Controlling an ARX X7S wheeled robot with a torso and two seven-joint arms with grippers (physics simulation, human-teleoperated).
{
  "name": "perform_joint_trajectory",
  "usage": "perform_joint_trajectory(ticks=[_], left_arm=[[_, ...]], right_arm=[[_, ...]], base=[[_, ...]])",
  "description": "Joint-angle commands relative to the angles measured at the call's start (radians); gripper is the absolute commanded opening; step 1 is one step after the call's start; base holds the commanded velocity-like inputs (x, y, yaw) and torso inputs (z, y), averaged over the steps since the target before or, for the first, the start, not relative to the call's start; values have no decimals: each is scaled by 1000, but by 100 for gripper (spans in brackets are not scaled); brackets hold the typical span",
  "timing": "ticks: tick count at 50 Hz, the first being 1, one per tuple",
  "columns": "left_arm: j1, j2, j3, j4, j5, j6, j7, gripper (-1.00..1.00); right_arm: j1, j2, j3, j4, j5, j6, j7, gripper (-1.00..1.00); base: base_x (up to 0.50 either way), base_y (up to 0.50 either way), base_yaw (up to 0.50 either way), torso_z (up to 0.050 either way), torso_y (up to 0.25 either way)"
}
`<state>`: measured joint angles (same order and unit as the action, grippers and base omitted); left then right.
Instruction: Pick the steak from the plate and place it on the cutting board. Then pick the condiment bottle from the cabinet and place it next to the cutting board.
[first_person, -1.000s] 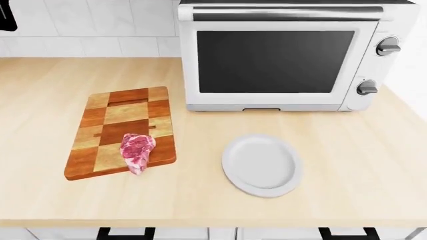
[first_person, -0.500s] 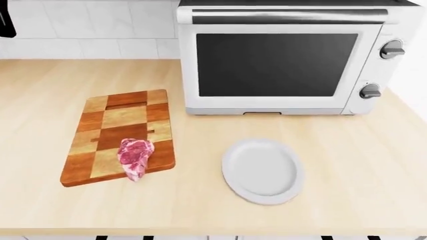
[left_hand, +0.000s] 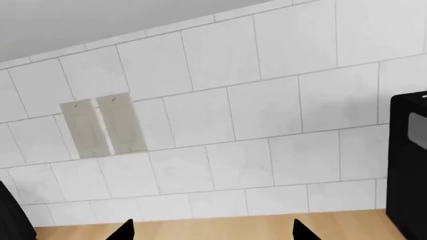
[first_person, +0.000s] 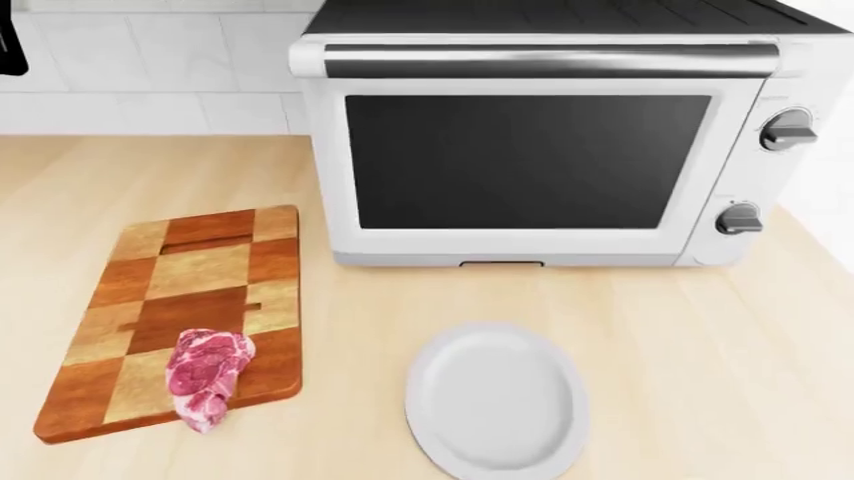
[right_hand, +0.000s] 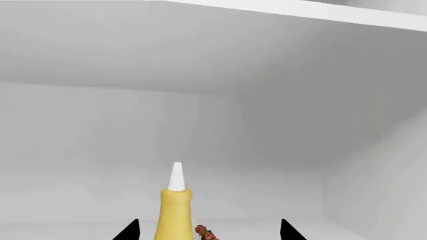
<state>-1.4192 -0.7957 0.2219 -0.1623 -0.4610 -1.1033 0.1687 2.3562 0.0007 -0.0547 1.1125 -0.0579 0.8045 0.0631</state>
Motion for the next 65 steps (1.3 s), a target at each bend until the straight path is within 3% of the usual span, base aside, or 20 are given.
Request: perform_joint_trajectory(ticks=[1, 21, 36, 37, 65], left_arm=[[5, -9, -7, 5, -3, -1, -1, 100], [28, -25, -21, 18, -10, -5, -8, 100], [28, -31, -13, 26, -10, -11, -6, 100], [28, -31, -13, 27, -10, -11, -5, 100], [54, -37, -22, 32, -13, 3, -12, 100]], right_arm=[[0, 0, 0, 0, 0, 0, 0, 100], [0, 0, 0, 0, 0, 0, 0, 100], [0, 0, 0, 0, 0, 0, 0, 100], [0, 0, 0, 0, 0, 0, 0, -100], [0, 0, 0, 0, 0, 0, 0, -100]], base=[[215, -39, 0, 0, 0], [320, 80, 0, 0, 1], [0, 0, 0, 0, 0], [0, 0, 0, 0, 0], [-13, 0, 0, 0, 0]])
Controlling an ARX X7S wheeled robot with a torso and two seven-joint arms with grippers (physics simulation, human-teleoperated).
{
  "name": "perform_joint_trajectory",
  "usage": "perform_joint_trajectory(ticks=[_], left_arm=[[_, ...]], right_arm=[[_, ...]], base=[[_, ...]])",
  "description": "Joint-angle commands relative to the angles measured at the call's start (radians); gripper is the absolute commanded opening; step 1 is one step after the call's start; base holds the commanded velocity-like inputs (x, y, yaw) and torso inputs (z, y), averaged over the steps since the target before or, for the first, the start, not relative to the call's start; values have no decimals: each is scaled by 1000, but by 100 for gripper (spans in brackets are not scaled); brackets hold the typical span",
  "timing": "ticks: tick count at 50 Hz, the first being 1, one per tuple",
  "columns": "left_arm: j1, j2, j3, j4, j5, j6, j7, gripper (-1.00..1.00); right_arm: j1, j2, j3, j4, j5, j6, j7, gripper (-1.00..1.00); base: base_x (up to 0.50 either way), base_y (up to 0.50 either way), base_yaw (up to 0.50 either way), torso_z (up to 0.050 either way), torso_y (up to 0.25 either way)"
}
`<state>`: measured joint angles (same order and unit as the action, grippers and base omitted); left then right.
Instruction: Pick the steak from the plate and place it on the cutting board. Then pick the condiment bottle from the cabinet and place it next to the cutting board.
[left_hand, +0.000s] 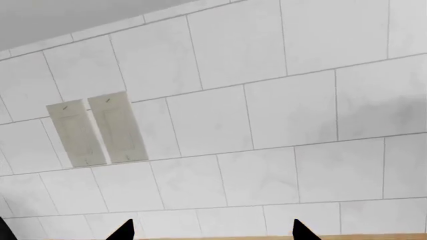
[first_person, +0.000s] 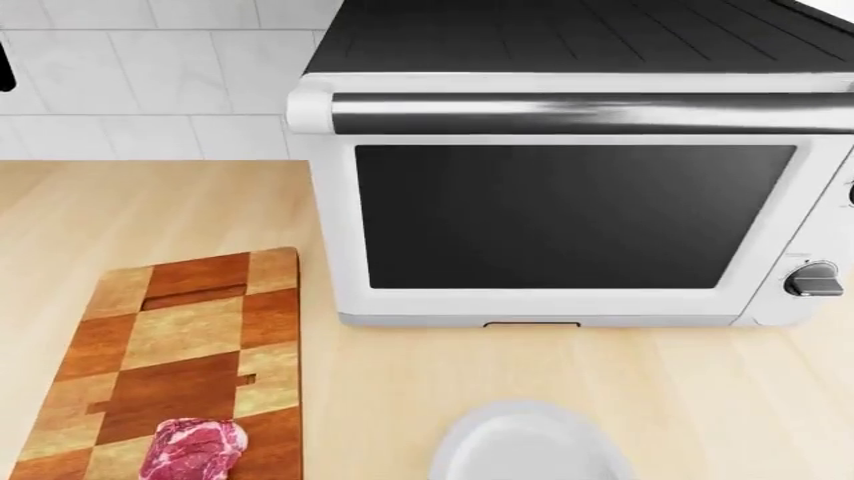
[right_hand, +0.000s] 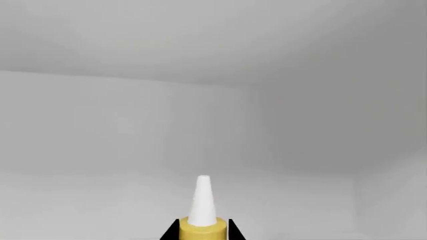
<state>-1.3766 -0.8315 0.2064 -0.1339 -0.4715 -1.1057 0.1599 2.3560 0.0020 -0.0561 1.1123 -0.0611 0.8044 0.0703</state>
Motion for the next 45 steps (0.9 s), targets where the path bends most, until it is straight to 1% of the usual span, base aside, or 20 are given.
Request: perform_joint_trajectory(ticks=[1, 10, 24, 45], left_arm=[[14, -2, -8, 4, -4, 6, -4, 100], [38, -2, -22, 8, -11, 13, -9, 100], [28, 3, -14, -3, -7, 22, -6, 100], [63, -4, -52, 26, -32, 15, -17, 100]], right_arm=[[0, -2, 2, 0, 3, 0, -7, -100], [0, -2, 2, 0, 3, 0, -7, -100], [0, -2, 2, 0, 3, 0, -7, -100], [0, -2, 2, 0, 3, 0, -7, -100]], base=[[-500, 0, 0, 0, 13], [-500, 0, 0, 0, 0], [-500, 0, 0, 0, 0], [-500, 0, 0, 0, 0]])
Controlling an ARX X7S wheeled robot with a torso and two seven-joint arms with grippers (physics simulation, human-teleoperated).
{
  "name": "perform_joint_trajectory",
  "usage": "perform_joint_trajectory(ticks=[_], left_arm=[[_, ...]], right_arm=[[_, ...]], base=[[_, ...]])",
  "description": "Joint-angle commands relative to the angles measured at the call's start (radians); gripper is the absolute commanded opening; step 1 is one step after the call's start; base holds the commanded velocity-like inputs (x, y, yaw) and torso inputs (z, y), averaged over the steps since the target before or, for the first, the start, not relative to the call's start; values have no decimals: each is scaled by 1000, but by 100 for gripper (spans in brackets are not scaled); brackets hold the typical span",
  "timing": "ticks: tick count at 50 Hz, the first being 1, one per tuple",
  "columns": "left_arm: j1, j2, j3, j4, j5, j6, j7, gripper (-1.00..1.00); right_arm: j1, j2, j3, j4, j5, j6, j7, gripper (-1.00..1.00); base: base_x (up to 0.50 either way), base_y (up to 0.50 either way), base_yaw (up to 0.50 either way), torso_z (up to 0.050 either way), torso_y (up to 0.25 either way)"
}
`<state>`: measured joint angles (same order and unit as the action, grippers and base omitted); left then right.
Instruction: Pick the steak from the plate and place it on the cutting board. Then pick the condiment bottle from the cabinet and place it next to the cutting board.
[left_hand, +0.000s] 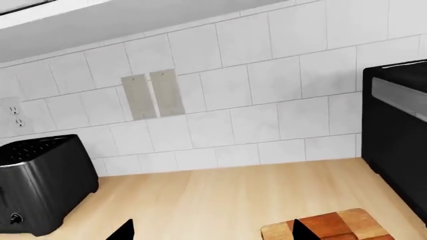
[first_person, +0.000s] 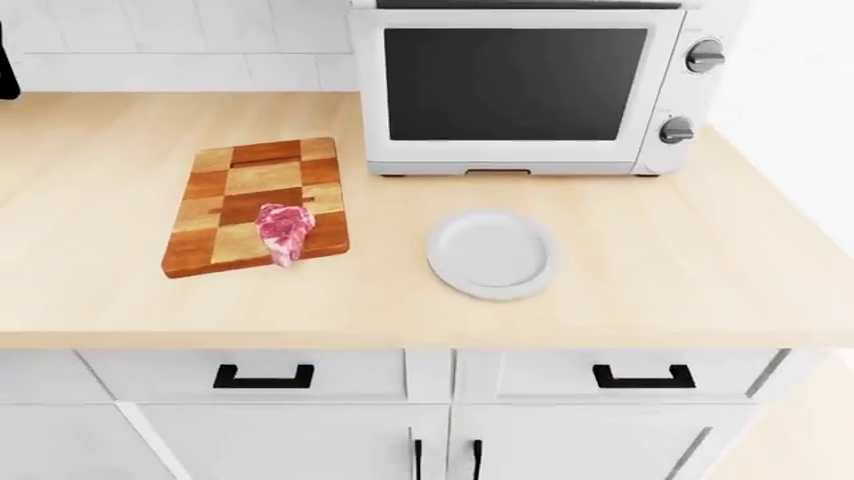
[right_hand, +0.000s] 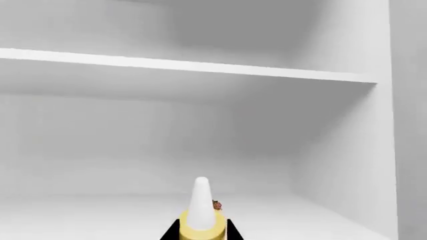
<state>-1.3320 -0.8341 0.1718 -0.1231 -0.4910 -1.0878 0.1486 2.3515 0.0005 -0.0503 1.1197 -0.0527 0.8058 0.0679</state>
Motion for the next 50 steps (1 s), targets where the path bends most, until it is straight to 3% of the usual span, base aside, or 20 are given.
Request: perform_joint_trajectory(ticks=[1, 10, 11, 12, 35, 50], left_arm=[[21, -1, -20, 18, -14, -3, -6, 100], [72, 8, -48, 57, -38, -6, -18, 100], [78, 8, -52, 64, -42, -8, -19, 100], [84, 8, -56, 71, -46, -9, -21, 100], [240, 17, -173, 243, -122, -5, -58, 100], [282, 3, -207, 281, -150, -33, -67, 100]], right_arm=[[5, 0, -4, -7, -5, -1, -5, -100], [5, 0, -4, -7, -5, -1, -5, -100], [5, 36, 46, 65, 31, -151, -109, -100], [5, 39, 48, 68, 37, -157, -115, -100], [5, 106, 51, 99, 57, -128, -274, -100], [4, 116, 56, 179, 74, -180, -309, -100]], base=[[-500, 0, 0, 0, 0], [-424, 65, 0, 0, 0], [0, 0, 0, 0, 0], [0, 0, 0, 0, 0], [0, 0, 0, 0, 0], [70, 462, 0, 0, 0]])
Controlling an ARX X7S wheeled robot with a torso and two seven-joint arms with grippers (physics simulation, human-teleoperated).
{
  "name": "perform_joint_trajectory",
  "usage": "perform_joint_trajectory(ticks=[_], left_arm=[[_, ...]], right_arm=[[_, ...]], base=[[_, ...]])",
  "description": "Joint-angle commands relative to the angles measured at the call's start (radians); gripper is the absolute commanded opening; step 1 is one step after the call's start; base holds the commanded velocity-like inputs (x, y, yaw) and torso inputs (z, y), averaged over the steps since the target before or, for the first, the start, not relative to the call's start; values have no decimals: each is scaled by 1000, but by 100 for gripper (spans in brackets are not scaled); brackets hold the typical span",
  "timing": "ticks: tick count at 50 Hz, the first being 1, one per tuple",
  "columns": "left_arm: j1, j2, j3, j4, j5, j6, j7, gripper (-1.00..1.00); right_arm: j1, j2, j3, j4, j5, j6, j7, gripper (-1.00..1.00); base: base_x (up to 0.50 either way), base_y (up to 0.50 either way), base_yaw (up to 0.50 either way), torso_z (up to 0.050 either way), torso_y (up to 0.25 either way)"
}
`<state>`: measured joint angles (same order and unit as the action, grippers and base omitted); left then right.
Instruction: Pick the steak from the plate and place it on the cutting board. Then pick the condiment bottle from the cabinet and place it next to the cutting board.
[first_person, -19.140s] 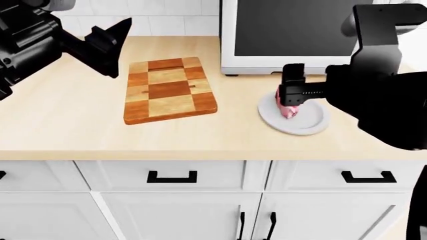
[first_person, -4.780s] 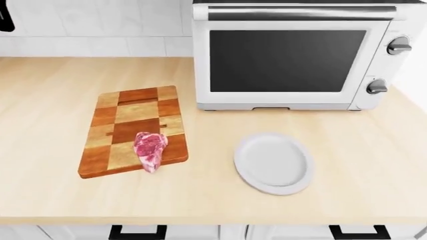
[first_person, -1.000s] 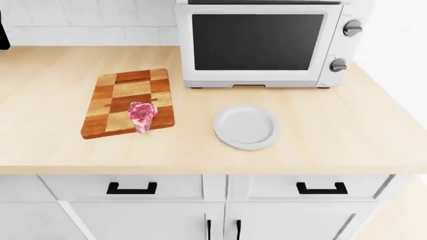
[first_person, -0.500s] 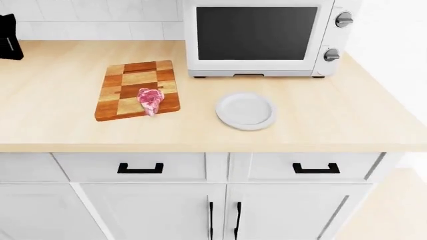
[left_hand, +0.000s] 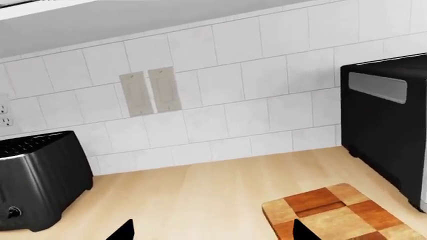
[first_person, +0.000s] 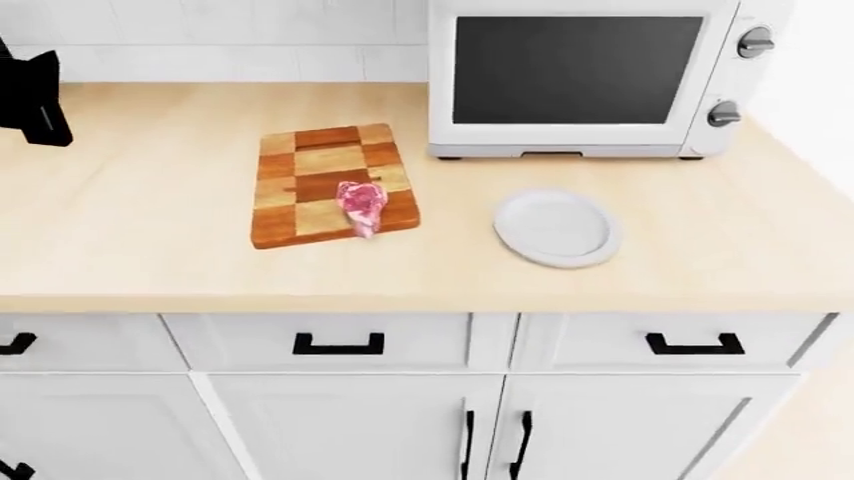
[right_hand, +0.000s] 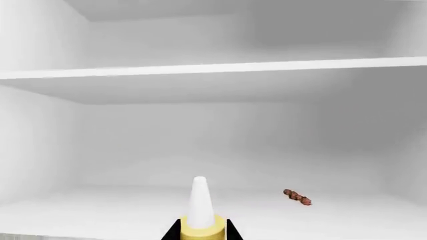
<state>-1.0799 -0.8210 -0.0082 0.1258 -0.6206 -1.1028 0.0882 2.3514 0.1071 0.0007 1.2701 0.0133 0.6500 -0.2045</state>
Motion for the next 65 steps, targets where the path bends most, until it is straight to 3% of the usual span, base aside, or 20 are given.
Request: perform_joint_trajectory(ticks=[1, 15, 26, 46, 65], left_arm=[[30, -11, -28, 34, -22, -20, -7, 100], [27, -11, -23, 31, -23, -19, -7, 100], [21, -9, -13, 18, -18, -11, -4, 100], [21, -7, -7, 14, -18, -2, -3, 100], [31, -16, -32, 58, -44, -21, -11, 100]], right_arm=[[4, 9, 5, 31, 8, -26, -37, -100], [-21, -2, 7, 9, 15, -29, -53, -100], [-83, -6, 6, -207, 31, 115, -66, -100], [-110, -10, 1, -269, 49, 154, -69, -100], [-240, -23, 27, -483, 100, 287, -66, -100]], base=[[98, 500, 0, 0, 0], [96, 500, 0, 0, 0], [79, 500, 0, 0, 0], [63, 500, 0, 0, 0], [51, 421, 0, 1, 0]])
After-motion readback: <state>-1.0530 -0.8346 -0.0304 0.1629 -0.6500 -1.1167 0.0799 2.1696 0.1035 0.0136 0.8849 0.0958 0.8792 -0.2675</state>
